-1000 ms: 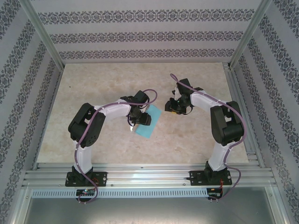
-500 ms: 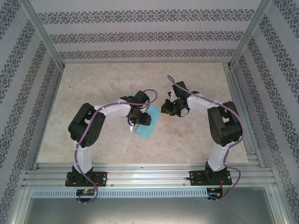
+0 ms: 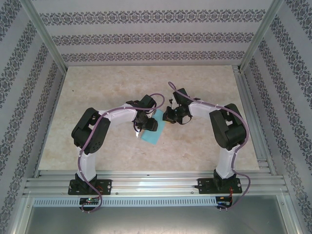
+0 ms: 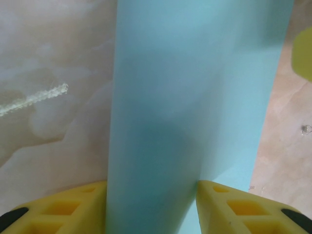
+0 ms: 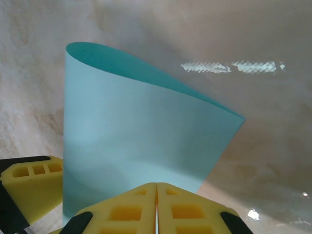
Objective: Fold a paper plane with a square sheet of paper (fold left side to right side)
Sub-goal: Hold the square sheet of paper at the center of the table.
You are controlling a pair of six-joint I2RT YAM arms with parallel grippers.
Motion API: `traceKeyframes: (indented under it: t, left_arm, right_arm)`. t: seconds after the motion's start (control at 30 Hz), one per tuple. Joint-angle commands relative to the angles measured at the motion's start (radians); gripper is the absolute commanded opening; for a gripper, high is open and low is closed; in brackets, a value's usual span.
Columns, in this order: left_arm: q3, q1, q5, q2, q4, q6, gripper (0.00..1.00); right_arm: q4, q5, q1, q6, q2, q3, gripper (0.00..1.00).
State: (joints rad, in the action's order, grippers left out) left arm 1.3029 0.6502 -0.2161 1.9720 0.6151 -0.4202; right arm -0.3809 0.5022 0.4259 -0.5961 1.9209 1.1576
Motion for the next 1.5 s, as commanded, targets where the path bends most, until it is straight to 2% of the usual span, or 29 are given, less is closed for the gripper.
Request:
traceKeyframes:
  t: [0.0,0.47,0.87,1.0,1.2,1.37,1.47]
  left_arm:
    - [-0.019,0.055,-0.072,0.091,-0.020,0.018,0.49]
    - [-0.016,0.055,-0.065,0.061,-0.012,0.025,0.50]
    - [0.001,-0.033,-0.073,-0.228,0.057,0.044,0.63]
    - [-0.012,-0.048,-0.088,-0.285,0.046,0.034,0.55]
    - [-0.034,-0.049,-0.241,-0.233,-0.077,-0.009,0.38]
    - [-0.039,-0.049,-0.279,-0.167,-0.124,-0.020,0.36]
    - [-0.047,-0.050,-0.260,-0.139,-0.122,-0.013,0.36]
  right_arm:
    - [0.007,-0.020,0.016,-0.009,0.031,0.028,0.09]
    - [-0.087,-0.104,0.041,0.041,0.088,0.037,0.08]
    - [-0.124,-0.131,0.050,0.064,0.110,0.047,0.08]
    - [-0.125,-0.133,0.051,0.066,0.109,0.048,0.07]
    - [-0.128,-0.134,0.054,0.064,0.109,0.050,0.07]
    - [-0.137,-0.133,0.055,0.069,0.113,0.057,0.08]
    - [-0.139,-0.135,0.057,0.069,0.113,0.058,0.08]
